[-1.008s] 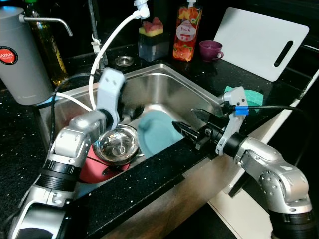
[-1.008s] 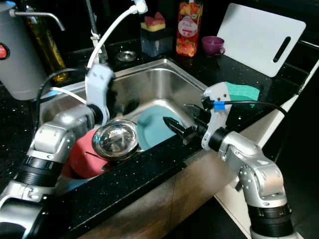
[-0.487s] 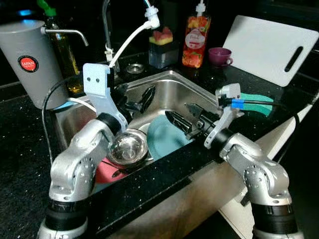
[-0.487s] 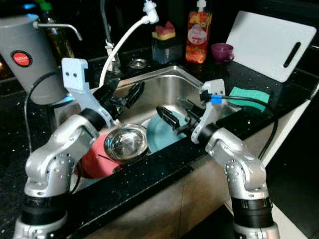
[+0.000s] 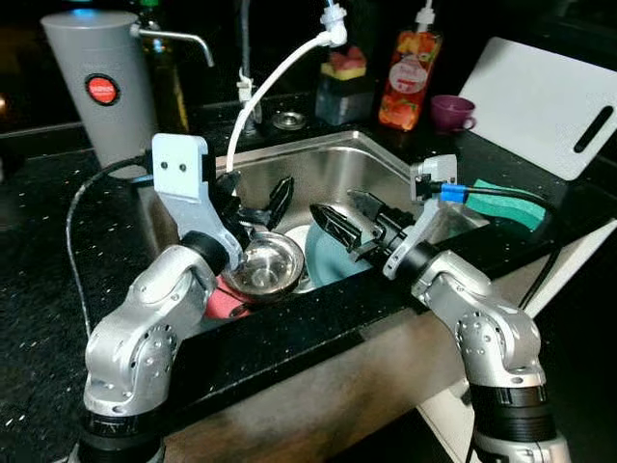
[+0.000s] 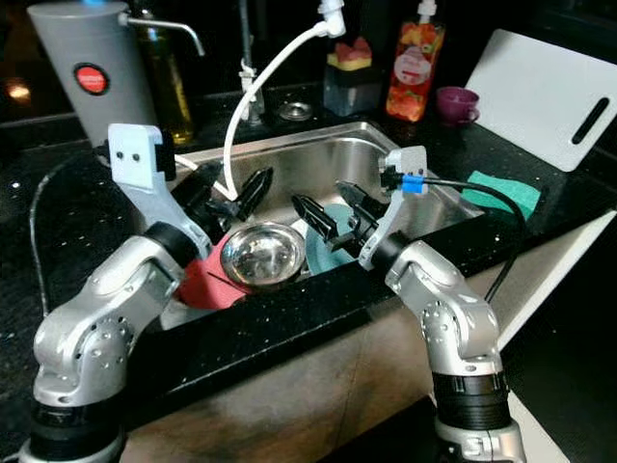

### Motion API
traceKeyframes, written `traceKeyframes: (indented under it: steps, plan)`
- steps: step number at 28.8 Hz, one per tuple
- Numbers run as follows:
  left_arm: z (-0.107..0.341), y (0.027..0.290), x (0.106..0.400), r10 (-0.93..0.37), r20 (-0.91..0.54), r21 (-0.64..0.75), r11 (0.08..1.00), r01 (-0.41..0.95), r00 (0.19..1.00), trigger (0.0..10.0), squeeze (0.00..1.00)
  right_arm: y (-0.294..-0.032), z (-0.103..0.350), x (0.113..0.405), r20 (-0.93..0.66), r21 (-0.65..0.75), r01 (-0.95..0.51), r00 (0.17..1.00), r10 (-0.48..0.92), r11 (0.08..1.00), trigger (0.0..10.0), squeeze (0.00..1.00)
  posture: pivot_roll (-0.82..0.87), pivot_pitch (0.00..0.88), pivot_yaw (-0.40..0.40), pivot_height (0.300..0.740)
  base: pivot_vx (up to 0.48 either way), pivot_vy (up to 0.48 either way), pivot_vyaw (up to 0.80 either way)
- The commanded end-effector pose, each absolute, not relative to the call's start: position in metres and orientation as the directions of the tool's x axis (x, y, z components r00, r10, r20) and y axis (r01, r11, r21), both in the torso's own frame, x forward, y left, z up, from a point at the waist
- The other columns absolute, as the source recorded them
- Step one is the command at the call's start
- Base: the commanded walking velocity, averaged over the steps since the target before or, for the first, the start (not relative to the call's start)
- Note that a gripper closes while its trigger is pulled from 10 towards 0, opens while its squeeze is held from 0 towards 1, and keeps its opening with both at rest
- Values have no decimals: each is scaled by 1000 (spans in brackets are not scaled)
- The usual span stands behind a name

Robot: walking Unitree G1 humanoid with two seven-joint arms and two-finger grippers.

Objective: Kitchen organization

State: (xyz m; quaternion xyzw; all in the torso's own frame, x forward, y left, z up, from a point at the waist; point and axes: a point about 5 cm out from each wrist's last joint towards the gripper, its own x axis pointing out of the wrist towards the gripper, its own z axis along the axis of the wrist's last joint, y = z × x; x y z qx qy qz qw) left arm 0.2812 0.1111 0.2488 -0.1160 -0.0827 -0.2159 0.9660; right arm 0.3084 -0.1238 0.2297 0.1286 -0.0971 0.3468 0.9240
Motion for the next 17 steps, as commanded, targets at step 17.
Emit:
traceKeyframes:
  steps: [17]
  plan:
    - [242,129,276,-328,163,-143,925,351,931,10000,0,-132,226,319,269,169,-589,799,538,790,10000,0,135,0,-29,740,-358,0,0]
